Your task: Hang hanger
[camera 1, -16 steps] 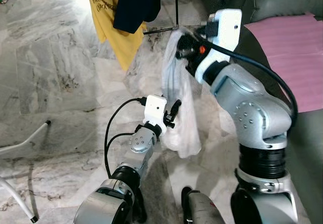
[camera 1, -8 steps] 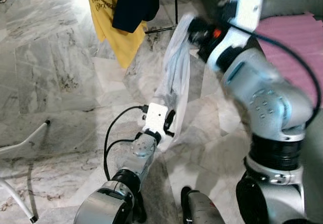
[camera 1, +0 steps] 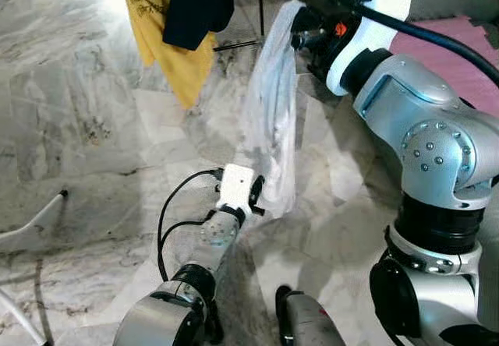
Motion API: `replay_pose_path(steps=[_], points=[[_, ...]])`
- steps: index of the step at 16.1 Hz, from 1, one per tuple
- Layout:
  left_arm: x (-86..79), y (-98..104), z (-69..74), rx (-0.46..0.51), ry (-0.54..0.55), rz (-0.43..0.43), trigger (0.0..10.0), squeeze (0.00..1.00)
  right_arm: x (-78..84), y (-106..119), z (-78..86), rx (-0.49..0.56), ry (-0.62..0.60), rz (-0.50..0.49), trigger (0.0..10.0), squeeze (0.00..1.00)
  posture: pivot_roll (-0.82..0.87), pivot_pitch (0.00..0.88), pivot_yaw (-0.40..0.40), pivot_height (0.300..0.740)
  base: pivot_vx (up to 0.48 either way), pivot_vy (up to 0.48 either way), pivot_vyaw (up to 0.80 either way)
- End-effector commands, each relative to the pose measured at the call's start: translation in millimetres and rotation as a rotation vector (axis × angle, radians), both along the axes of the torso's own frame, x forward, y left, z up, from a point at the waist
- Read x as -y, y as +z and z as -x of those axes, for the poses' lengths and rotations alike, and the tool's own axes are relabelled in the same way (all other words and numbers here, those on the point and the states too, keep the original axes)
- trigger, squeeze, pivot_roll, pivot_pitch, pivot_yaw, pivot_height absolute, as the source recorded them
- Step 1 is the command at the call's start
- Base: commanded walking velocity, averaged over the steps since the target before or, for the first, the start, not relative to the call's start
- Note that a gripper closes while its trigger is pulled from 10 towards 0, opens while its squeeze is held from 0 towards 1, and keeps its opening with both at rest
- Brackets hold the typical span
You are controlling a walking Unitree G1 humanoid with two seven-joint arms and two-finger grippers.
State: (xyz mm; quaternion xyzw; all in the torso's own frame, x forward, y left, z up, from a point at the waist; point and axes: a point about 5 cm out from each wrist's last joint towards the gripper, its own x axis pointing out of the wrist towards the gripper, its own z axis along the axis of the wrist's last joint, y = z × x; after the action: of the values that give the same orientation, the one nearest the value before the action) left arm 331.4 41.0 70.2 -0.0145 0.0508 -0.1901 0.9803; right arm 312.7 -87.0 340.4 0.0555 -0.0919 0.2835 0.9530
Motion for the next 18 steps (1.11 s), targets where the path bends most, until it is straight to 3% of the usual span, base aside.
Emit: replay_pose_path(steps=[1,6,8,12,14,18], points=[[57.3,16.2,13.4,0.013,-0.111,0.138,10.0,1.0,-5.9,7.3,10.3,0.045,0.026,0.009,0.0,0.0,-0.52,0.281,0.02,0.74,0.0,0.0,0.0],[67.1,31.4,13.4,0.057,-0.182,0.259,10.0,1.0,-7.1,2.6,10.1,0.043,0.023,0.029,0.0,0.0,-0.5,0.287,0.016,0.74,0.0,0.0,0.0],[65.4,33.3,14.6,0.091,-0.205,0.267,10.0,1.0,-8.6,1.1,9.7,0.041,0.025,0.025,0.0,0.0,-0.49,0.29,0.017,0.74,0.0,0.0,0.0],[66.5,30.4,17.8,0.064,-0.222,0.326,10.0,1.0,-13.7,-1.8,10.1,0.034,0.043,0.027,0.0,0.0,-0.49,0.294,0.003,0.74,0.0,0.0,0.0],[75.8,38.1,19.0,0.071,-0.258,0.367,10.0,1.0,-13.0,-2.1,10.4,0.033,0.043,0.037,0.0,0.0,-0.49,0.293,-0.001,0.74,0.0,0.0,0.0],[72.7,38.3,20.2,0.094,-0.282,0.364,10.0,1.0,-13.5,-3.0,10.0,0.038,0.03,0.046,0.0,0.0,-0.49,0.293,0.002,0.74,0.0,0.0,0.0]])
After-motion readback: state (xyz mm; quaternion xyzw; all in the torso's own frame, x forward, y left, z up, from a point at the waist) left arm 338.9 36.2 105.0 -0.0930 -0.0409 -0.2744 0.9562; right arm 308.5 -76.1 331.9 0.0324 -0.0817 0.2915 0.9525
